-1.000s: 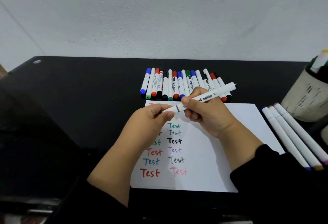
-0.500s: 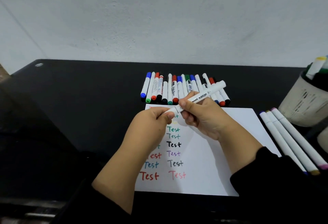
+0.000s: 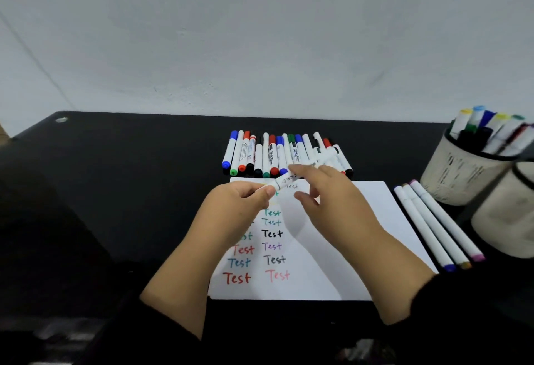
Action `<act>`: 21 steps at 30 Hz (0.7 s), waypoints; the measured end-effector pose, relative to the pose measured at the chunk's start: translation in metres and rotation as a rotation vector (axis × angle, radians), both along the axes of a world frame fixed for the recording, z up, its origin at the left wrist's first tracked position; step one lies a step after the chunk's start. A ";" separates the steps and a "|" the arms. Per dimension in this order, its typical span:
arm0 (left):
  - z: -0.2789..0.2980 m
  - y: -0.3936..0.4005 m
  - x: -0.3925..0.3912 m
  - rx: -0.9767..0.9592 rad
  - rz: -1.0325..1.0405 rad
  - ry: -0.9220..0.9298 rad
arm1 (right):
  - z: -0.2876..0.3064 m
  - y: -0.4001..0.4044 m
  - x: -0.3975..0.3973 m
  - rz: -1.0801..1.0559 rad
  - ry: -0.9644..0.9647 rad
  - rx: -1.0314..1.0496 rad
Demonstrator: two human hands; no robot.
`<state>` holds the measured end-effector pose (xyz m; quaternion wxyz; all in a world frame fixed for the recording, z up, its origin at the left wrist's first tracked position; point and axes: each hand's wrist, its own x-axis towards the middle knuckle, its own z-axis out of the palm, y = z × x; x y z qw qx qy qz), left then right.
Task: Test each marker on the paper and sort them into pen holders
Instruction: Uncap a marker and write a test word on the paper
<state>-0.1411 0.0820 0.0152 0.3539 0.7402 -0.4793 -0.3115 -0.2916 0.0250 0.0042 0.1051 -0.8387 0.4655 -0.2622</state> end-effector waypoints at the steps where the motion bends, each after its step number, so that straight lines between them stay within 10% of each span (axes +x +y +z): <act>1: 0.001 0.001 -0.002 -0.006 -0.029 -0.009 | -0.002 0.003 0.000 0.003 0.024 -0.116; 6: 0.003 0.007 -0.014 -0.075 -0.140 -0.023 | -0.009 0.005 -0.013 0.005 0.002 -0.457; 21: -0.019 -0.027 -0.105 0.044 -0.513 -0.295 | 0.056 0.029 -0.140 -0.408 -0.245 -0.242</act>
